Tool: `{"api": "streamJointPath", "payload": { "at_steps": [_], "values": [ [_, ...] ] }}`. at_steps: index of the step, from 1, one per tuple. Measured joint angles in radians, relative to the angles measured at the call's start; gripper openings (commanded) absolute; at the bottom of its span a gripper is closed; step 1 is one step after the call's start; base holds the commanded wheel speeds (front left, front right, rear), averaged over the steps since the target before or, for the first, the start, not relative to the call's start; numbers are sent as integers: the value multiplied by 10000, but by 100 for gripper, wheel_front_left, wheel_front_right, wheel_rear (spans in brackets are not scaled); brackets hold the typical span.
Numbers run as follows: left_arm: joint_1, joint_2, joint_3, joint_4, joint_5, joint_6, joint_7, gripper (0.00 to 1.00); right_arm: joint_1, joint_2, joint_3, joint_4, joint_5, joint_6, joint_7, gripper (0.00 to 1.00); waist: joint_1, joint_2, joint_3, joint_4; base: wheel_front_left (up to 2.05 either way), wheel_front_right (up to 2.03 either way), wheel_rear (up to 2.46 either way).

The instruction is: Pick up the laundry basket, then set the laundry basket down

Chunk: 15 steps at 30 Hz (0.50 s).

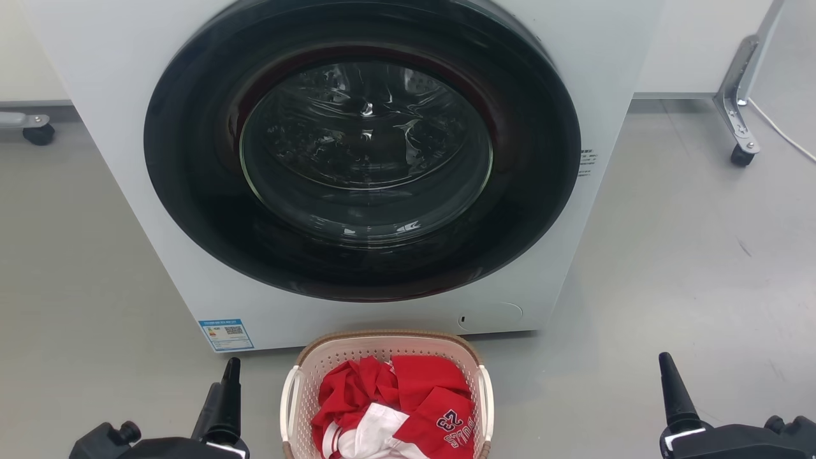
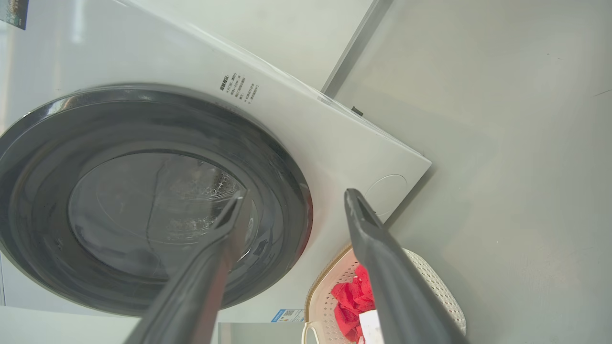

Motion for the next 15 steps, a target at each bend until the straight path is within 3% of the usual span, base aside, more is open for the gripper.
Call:
{"api": "streamJointPath", "payload": {
  "at_steps": [15],
  "values": [
    [-1,282,-675,-456,3108,393,-585,100,-2,-167,637,-491,-2642,-399,-566,100,0,0,77,2,0,0,0]
  ]
}}
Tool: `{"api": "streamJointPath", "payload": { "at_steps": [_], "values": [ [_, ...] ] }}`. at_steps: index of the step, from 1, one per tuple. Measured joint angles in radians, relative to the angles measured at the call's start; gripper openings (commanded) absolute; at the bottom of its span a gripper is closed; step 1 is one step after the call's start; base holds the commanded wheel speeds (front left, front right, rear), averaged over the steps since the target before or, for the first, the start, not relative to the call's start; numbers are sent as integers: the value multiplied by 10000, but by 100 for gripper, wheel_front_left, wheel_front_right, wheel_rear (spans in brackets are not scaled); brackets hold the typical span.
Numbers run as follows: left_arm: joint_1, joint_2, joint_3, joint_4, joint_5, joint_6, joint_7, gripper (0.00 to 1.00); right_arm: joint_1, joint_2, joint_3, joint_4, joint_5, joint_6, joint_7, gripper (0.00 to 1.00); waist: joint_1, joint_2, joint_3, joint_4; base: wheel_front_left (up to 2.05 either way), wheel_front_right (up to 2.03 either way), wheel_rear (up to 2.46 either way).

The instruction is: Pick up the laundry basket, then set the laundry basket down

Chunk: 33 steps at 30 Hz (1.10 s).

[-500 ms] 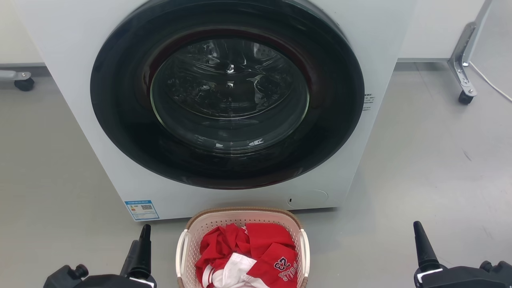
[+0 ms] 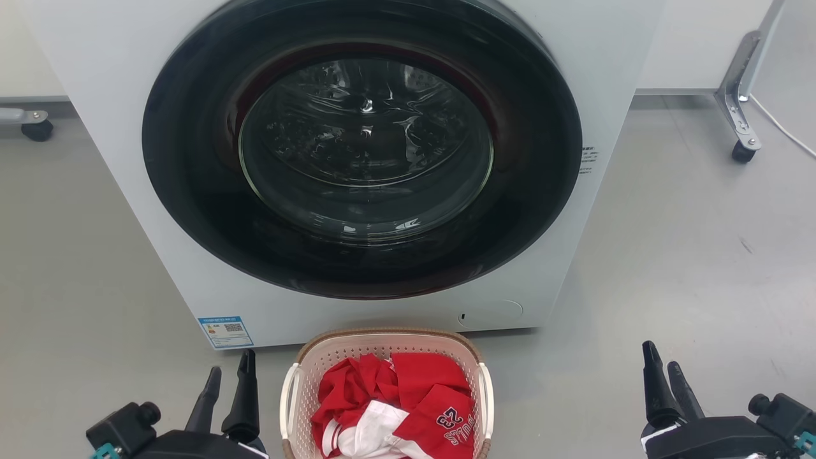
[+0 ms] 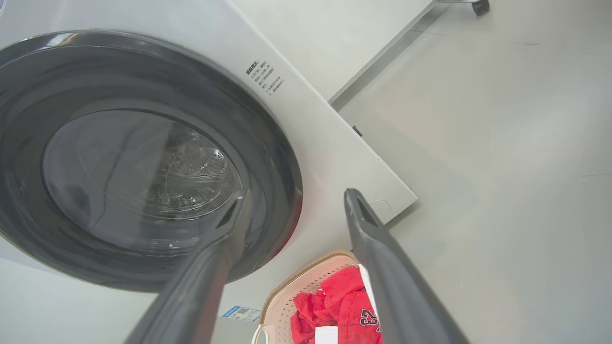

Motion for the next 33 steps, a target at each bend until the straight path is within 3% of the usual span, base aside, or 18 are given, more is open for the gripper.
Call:
{"api": "streamJointPath", "payload": {
  "at_steps": [33],
  "values": [
    [-2,81,-930,-968,5474,832,-1229,100,-4,-82,999,-1108,-5271,-825,-1208,100,0,0,118,-14,0,0,0]
  ]
}}
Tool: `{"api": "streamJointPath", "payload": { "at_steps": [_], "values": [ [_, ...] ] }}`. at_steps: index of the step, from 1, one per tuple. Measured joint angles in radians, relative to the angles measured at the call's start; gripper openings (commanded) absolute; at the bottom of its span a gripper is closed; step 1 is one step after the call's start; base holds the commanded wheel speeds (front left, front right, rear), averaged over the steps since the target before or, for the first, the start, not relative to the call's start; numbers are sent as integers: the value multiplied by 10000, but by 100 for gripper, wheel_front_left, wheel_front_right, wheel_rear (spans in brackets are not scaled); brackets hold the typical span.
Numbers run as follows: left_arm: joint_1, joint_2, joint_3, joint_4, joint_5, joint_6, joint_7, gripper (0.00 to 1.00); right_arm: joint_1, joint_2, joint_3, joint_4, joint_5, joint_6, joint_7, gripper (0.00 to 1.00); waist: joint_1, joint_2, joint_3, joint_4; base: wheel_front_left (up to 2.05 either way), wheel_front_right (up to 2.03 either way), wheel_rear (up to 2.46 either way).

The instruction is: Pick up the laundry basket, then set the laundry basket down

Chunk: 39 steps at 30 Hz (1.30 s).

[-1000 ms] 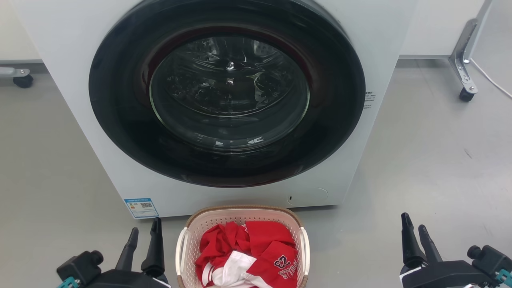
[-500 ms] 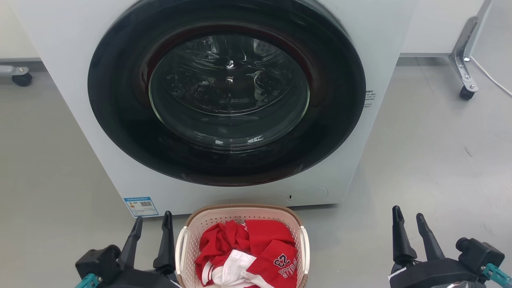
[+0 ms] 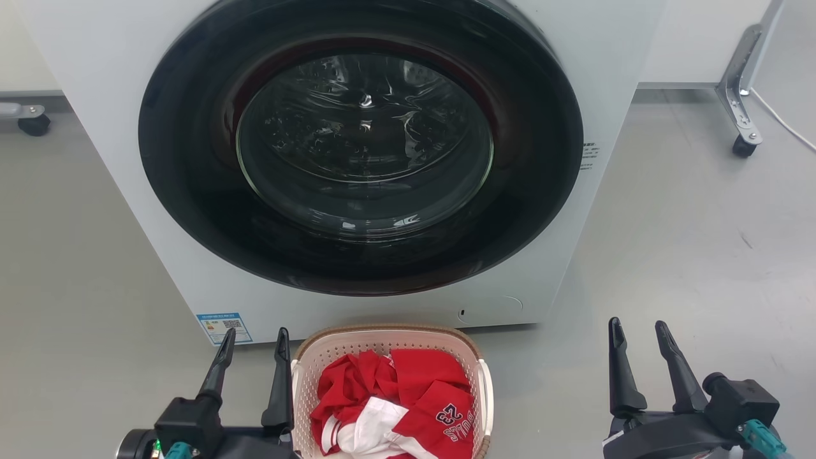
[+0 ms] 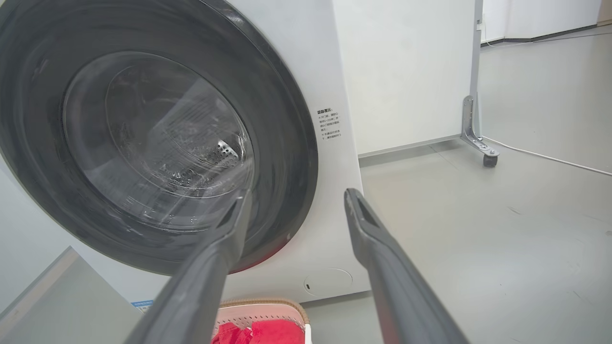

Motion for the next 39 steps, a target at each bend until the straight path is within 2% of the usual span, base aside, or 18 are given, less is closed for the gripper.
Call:
{"api": "streamJointPath", "payload": {
  "at_steps": [17,39],
  "values": [
    [6,17,-420,-330,2709,449,-679,100,0,-61,531,-642,-2736,-441,-690,100,0,0,70,-16,0,0,0],
    [23,-23,-372,-307,2754,449,-679,100,17,-61,485,-650,-2880,-445,-731,100,0,0,6,-21,0,0,0]
  ]
}}
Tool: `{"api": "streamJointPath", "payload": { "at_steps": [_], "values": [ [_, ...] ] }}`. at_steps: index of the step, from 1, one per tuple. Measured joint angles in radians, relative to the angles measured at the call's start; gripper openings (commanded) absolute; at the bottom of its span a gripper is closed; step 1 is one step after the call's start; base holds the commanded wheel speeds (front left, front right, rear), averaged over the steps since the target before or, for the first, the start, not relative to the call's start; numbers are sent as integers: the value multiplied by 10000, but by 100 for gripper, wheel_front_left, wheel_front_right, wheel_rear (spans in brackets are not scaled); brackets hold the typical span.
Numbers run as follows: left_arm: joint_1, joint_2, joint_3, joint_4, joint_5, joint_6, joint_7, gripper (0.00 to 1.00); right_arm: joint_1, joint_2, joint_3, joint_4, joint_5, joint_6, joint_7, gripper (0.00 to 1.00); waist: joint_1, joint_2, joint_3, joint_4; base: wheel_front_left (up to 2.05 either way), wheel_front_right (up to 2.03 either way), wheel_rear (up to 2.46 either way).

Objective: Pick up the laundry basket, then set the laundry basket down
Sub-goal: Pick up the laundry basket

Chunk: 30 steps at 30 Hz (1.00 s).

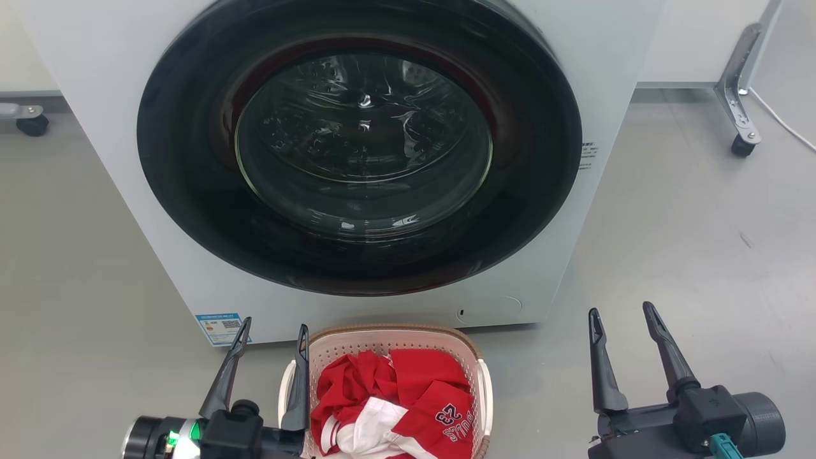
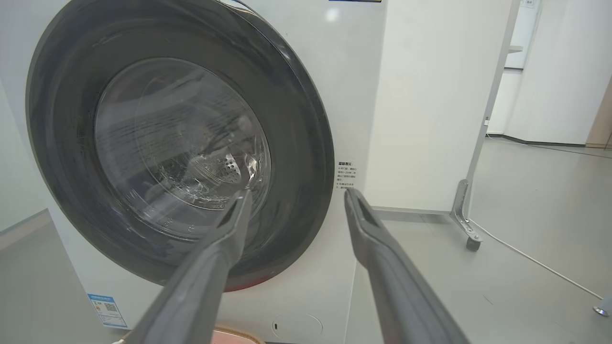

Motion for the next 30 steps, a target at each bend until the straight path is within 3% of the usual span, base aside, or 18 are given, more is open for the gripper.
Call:
{"api": "streamJointPath", "payload": {
  "at_steps": [15,30],
  "values": [
    [176,-40,13,-107,-13,0,0,100,154,2,-104,-288,0,2,-2,100,0,0,318,10,0,0,0],
    [-916,-136,115,199,-328,-102,-2,100,-923,-8,-474,-92,15,138,-27,100,1,1,1812,85,0,0,0]
  ]
}}
